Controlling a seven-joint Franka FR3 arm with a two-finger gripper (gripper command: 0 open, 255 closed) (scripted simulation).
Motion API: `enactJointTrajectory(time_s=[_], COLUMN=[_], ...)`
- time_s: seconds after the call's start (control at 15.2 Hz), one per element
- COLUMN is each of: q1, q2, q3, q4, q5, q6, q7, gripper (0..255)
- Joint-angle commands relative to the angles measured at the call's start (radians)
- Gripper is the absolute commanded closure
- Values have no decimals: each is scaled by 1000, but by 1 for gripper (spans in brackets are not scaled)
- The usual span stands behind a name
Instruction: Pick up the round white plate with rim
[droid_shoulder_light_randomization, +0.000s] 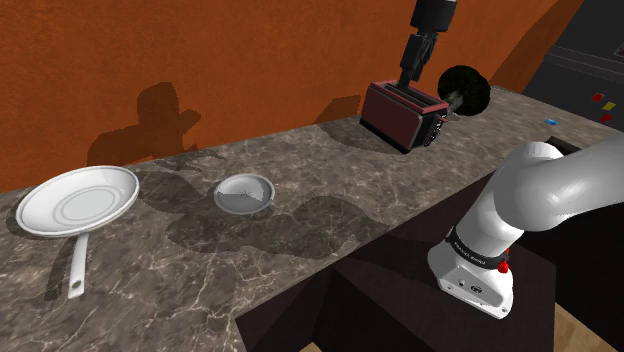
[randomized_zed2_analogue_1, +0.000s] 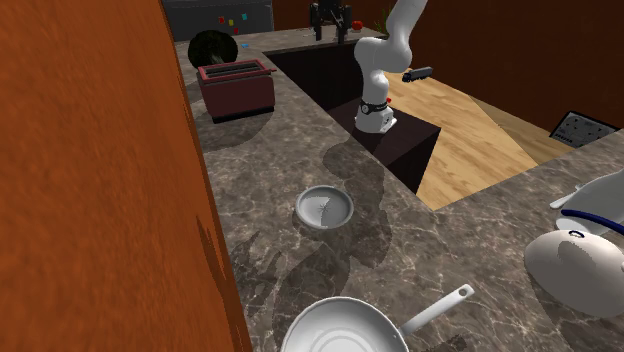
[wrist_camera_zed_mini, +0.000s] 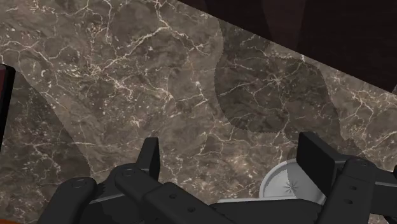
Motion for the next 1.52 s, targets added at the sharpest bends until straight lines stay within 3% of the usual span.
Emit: enactJointTrajectory(time_s=[0.0, 0.73, 1.45], q1=[0, 44, 73], q2=[0, 271, 651], q3=[0, 102, 190], q4=[0, -61, 46], q5=[0, 46, 19], q6=[0, 344, 626], q7=[0, 95, 205], gripper=[0, 0, 0])
